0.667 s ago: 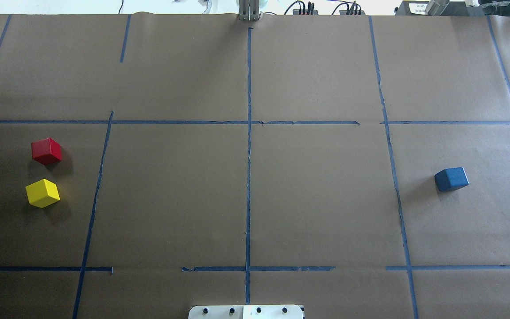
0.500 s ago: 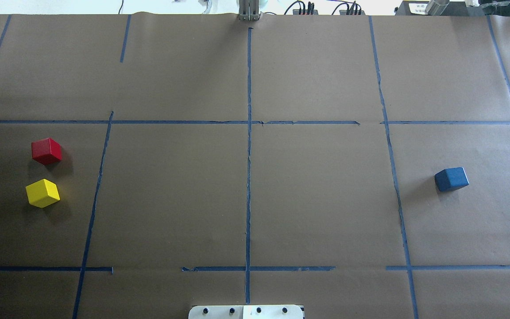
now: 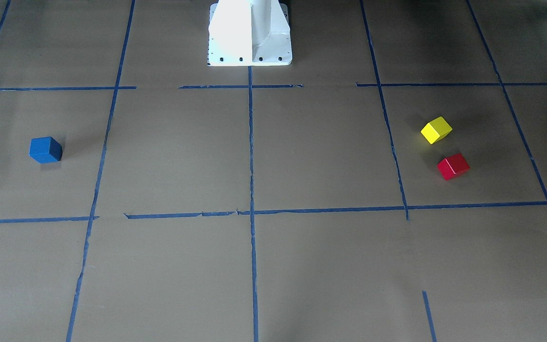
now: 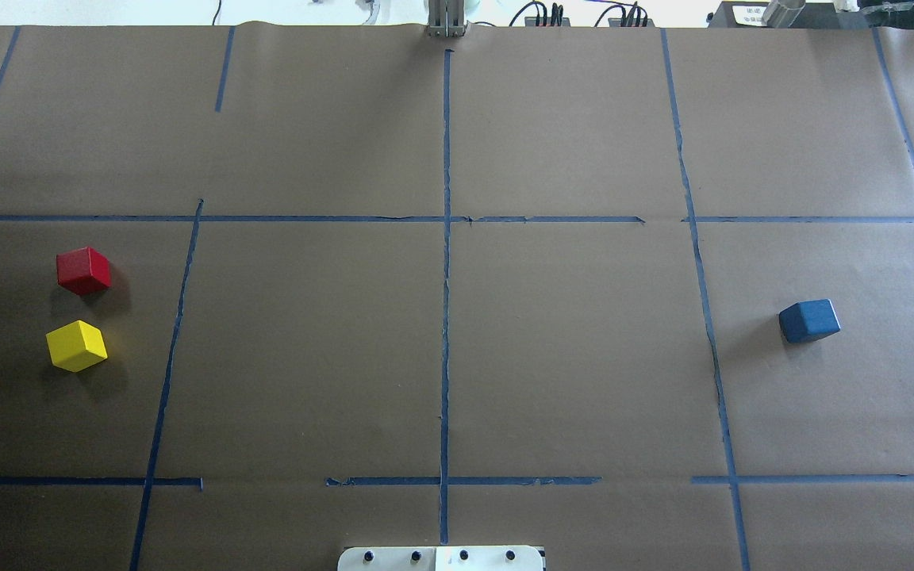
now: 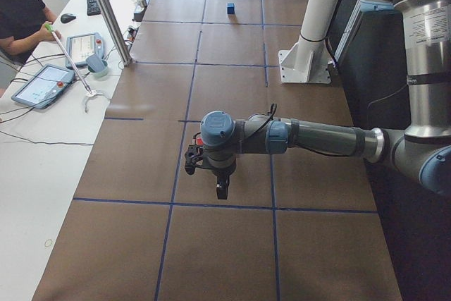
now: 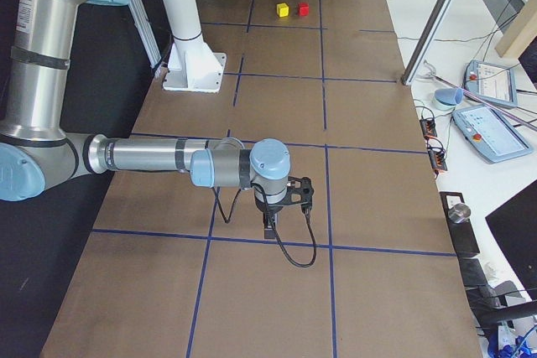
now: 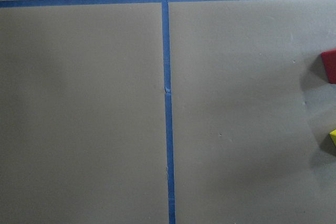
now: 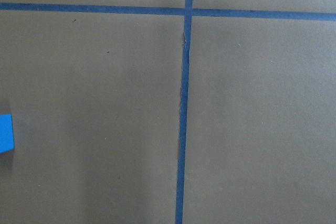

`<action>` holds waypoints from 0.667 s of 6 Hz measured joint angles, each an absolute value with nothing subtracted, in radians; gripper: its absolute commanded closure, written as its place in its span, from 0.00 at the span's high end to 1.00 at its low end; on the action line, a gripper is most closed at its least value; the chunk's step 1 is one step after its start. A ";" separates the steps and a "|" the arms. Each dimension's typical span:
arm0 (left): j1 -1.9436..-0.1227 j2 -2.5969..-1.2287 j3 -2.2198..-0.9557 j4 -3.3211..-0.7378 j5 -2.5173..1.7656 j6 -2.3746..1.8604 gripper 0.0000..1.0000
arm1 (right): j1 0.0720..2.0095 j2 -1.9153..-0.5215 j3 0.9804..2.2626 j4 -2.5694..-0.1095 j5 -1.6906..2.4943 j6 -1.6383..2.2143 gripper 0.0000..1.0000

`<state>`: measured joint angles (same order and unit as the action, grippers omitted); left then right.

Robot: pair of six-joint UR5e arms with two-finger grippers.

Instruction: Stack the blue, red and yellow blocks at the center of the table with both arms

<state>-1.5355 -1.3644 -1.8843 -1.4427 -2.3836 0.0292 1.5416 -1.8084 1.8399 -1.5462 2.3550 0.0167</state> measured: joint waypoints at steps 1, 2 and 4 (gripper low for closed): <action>-1.535 -1.364 -1.885 -1.443 -2.384 0.028 1.00 | 1.541 -1.809 1.840 -1.529 2.355 0.016 1.00; -1.534 -1.364 -1.886 -1.444 -2.384 0.028 1.00 | 1.541 -1.810 1.839 -1.520 2.356 0.017 1.00; -1.528 -1.365 -1.888 -1.455 -2.386 0.029 1.00 | 1.535 -1.807 1.839 -1.516 2.356 0.021 1.00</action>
